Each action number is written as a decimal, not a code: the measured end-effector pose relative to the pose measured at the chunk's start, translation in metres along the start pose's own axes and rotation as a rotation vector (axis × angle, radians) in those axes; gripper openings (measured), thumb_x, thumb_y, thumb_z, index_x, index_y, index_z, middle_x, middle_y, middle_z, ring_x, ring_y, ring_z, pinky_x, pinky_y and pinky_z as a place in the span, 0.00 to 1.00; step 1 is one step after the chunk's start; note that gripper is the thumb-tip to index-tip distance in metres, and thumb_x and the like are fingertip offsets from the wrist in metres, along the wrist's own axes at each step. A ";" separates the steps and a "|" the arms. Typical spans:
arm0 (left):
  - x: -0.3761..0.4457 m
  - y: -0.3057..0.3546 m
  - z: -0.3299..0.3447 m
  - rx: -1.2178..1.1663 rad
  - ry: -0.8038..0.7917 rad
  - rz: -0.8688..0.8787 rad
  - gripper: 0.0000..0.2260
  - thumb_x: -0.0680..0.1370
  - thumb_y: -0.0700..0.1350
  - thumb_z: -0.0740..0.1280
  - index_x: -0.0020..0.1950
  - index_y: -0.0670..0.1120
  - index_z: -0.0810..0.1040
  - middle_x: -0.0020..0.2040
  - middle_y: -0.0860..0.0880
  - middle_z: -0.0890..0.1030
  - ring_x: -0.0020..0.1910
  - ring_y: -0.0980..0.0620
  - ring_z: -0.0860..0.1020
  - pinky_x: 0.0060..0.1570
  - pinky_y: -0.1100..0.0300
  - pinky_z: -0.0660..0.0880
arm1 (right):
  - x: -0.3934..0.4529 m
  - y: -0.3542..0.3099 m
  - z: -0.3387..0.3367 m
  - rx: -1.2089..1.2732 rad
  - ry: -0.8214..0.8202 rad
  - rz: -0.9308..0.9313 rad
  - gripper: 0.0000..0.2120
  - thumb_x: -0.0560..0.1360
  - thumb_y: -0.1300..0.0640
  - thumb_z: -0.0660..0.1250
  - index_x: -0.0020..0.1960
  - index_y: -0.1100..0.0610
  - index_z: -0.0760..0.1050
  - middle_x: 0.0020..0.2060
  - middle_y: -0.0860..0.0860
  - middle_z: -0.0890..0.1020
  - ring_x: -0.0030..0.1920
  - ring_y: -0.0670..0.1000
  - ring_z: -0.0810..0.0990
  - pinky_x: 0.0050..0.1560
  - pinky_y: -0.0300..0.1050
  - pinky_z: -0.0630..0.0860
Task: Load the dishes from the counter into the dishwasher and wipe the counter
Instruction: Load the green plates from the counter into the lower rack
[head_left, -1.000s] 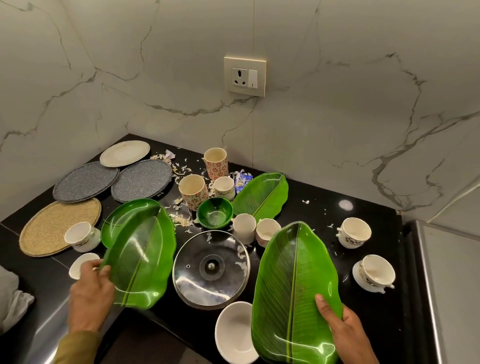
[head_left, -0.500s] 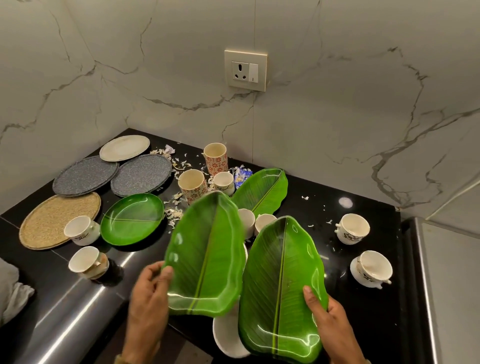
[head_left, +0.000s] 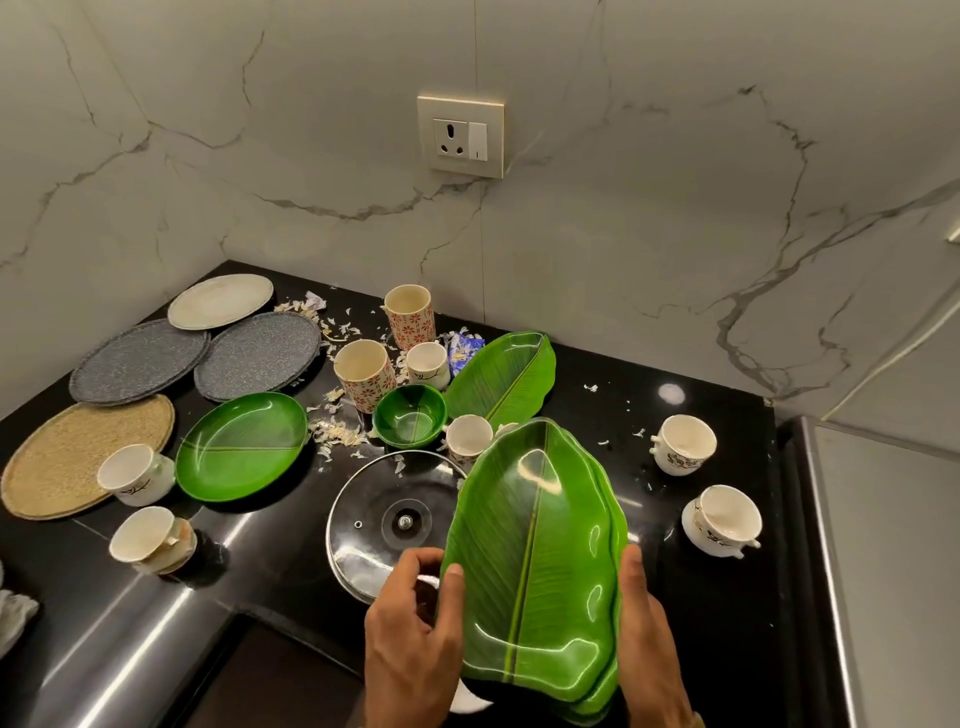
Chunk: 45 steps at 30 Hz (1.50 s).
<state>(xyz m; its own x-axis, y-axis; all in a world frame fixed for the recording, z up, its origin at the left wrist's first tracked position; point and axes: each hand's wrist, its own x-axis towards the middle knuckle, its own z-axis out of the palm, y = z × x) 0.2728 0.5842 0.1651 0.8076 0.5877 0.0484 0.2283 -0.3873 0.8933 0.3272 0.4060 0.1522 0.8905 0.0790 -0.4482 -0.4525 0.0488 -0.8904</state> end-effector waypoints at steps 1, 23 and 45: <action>0.001 0.000 0.002 0.008 -0.006 0.035 0.08 0.76 0.40 0.72 0.44 0.53 0.79 0.37 0.53 0.81 0.31 0.54 0.78 0.31 0.64 0.73 | 0.000 -0.003 -0.001 0.009 -0.001 -0.002 0.27 0.77 0.38 0.53 0.58 0.55 0.80 0.46 0.49 0.87 0.49 0.46 0.85 0.56 0.46 0.79; 0.009 -0.015 0.001 -0.684 -0.493 -0.601 0.23 0.63 0.43 0.76 0.54 0.32 0.80 0.47 0.32 0.84 0.43 0.37 0.85 0.38 0.53 0.82 | 0.018 -0.034 -0.011 -0.099 -0.227 0.022 0.12 0.76 0.50 0.68 0.55 0.55 0.80 0.46 0.51 0.87 0.45 0.49 0.85 0.43 0.39 0.81; 0.015 -0.045 -0.025 -0.622 -0.414 -0.663 0.44 0.41 0.50 0.84 0.54 0.34 0.82 0.46 0.33 0.85 0.44 0.38 0.85 0.40 0.55 0.81 | 0.304 -0.051 0.074 -0.294 0.125 0.279 0.11 0.77 0.61 0.68 0.56 0.64 0.71 0.49 0.60 0.80 0.36 0.50 0.77 0.19 0.39 0.74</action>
<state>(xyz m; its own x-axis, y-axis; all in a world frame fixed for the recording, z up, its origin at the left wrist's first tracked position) 0.2607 0.6281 0.1373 0.7731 0.2105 -0.5983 0.4716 0.4400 0.7642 0.6175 0.5011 0.0677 0.7430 -0.0735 -0.6653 -0.6601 -0.2447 -0.7102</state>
